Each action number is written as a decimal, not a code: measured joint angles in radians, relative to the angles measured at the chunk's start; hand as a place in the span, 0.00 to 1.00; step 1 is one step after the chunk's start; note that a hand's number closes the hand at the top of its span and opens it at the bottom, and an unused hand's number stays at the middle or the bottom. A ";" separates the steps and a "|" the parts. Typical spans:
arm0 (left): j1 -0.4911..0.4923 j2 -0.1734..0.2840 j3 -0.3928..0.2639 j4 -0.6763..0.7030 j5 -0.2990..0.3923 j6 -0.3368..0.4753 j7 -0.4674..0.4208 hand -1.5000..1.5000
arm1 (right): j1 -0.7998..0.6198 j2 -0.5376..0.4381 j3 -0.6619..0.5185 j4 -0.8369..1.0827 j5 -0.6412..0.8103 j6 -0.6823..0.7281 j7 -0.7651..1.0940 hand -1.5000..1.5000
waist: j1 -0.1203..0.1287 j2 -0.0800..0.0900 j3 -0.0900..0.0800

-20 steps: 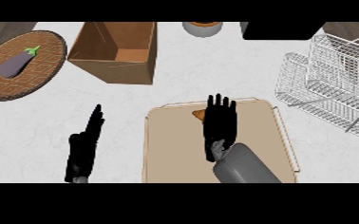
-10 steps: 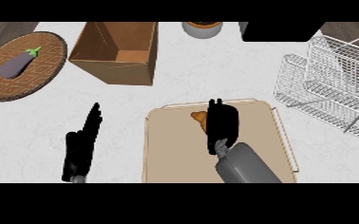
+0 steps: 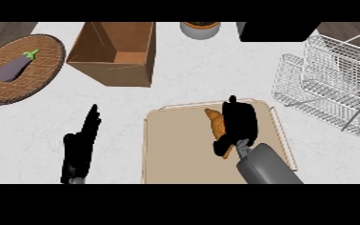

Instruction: Pick the croissant from the tray and place it in the tiered basket

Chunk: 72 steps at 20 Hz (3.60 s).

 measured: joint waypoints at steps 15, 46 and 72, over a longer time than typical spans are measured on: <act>0.086 0.011 0.048 -0.021 0.026 0.015 -0.030 0.50 | 0.346 -0.577 -0.728 -0.150 -0.677 -0.039 -0.619 1.00 | -0.091 0.000 0.005; -0.008 -0.026 0.004 0.001 -0.026 -0.029 -0.005 0.50 | 0.150 -0.927 -1.155 -0.126 -1.035 0.184 -0.518 1.00 | 0.030 0.024 0.005; -0.023 -0.038 0.025 0.012 -0.043 -0.038 -0.005 0.50 | -0.258 -0.659 -0.912 0.412 -0.867 0.047 -0.653 0.00 | 0.019 0.013 -0.002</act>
